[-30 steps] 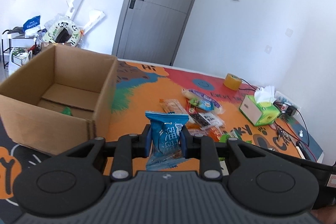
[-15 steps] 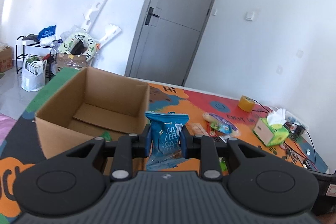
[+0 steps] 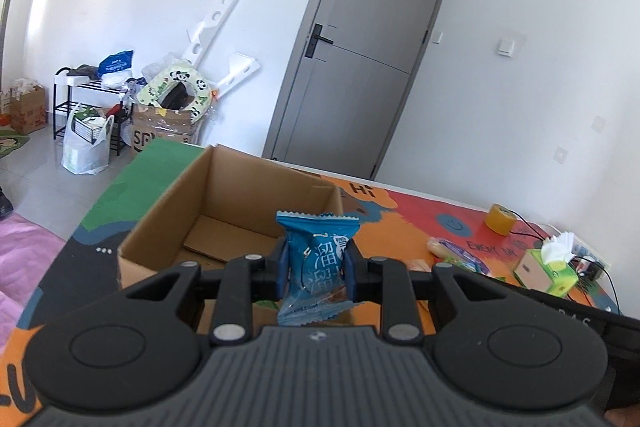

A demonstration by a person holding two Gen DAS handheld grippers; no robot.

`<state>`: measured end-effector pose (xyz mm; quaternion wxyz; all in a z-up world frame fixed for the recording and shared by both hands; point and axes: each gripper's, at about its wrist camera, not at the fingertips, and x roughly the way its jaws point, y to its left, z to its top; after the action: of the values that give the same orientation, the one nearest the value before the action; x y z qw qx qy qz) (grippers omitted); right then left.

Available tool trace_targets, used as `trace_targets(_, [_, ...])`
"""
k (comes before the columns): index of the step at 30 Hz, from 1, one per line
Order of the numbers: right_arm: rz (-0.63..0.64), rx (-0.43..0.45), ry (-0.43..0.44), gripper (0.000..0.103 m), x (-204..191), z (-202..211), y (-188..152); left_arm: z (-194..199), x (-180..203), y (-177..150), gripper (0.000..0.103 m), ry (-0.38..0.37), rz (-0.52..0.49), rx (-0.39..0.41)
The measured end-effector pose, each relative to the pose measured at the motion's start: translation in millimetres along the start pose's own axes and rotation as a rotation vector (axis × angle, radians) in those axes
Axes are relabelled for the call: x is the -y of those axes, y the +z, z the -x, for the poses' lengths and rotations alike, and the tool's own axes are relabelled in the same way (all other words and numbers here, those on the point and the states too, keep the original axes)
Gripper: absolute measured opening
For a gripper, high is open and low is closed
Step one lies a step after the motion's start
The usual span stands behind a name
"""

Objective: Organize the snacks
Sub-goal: 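Carry both snacks to the cardboard box and release them inside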

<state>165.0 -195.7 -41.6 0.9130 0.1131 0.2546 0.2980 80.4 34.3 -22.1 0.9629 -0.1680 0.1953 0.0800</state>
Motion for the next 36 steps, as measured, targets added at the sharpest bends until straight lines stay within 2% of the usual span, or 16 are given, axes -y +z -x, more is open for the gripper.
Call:
trace_targets(8, [0.007, -0.008, 0.045, 0.036, -16.5, -24.9, 10.3, -11.4, -19.1, 12.5, 0.026, 0.039, 0.018, 0.006])
trace_targets(18, [0.025, -0.028, 0.092, 0.036, -42.0, -55.9, 20.5, -36.7, -40.3, 20.2, 0.027, 0.07, 0.063, -0.036])
trace_targets(21, [0.025, -0.042, 0.098, 0.036, -46.9, -64.5, 21.1, -40.0, -46.9, 22.9, 0.035, 0.108, 0.081, -0.059])
trace_targets(23, [0.026, -0.051, 0.104, 0.036, -50.1, -69.5, 20.7, -36.8, -50.6, 25.1, 0.048, 0.118, 0.08, -0.049])
trace_targets(25, [0.032, -0.057, 0.112, 0.036, -54.1, -74.0, 20.3, -31.6, -55.7, 26.3, 0.055, 0.128, 0.097, -0.033])
trace_targets(28, [0.033, -0.071, 0.122, 0.036, -59.8, -80.7, 19.8, -26.2, -61.2, 27.6, 0.056, 0.13, 0.11, -0.029])
trace_targets(36, [0.03, -0.081, 0.14, 0.041, -68.0, -85.9, 20.5, -19.4, -71.9, 27.5, 0.065, 0.146, 0.145, -0.029])
